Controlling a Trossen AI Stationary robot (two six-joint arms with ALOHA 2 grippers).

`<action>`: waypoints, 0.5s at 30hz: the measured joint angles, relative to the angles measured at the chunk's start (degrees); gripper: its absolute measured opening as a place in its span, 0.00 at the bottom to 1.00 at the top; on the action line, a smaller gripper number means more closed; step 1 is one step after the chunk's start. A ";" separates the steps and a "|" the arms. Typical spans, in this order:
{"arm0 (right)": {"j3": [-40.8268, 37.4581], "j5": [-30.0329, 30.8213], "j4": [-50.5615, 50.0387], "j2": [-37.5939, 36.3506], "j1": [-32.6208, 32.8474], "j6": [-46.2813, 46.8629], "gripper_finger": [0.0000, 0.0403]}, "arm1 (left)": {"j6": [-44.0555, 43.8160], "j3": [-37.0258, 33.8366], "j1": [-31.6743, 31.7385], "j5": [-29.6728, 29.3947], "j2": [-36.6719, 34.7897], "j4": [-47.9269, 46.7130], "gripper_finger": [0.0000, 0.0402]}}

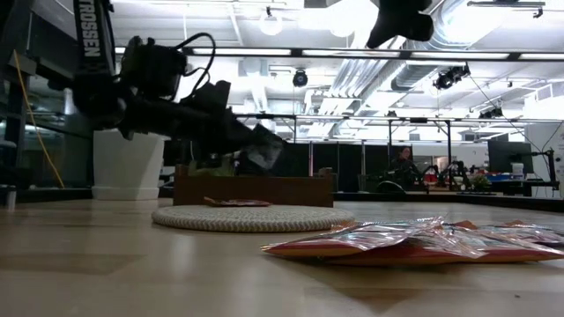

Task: Pick & Place Tea
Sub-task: Put the purple tea bag into the middle section of the wooden organizer

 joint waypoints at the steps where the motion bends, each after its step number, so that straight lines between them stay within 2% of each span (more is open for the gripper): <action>1: 0.00 0.26 0.21 0.00 -0.04 -0.03 0.00 | 0.42 0.84 0.00 0.88 0.00 -0.91 0.15; 8: 0.00 0.65 0.06 0.00 -0.12 -1.08 0.00 | 2.53 4.37 0.00 3.99 0.00 -6.56 0.35; 15: 0.00 -0.54 0.16 0.03 -0.12 -1.14 0.00 | 4.94 4.35 0.79 3.58 -1.45 -5.91 0.39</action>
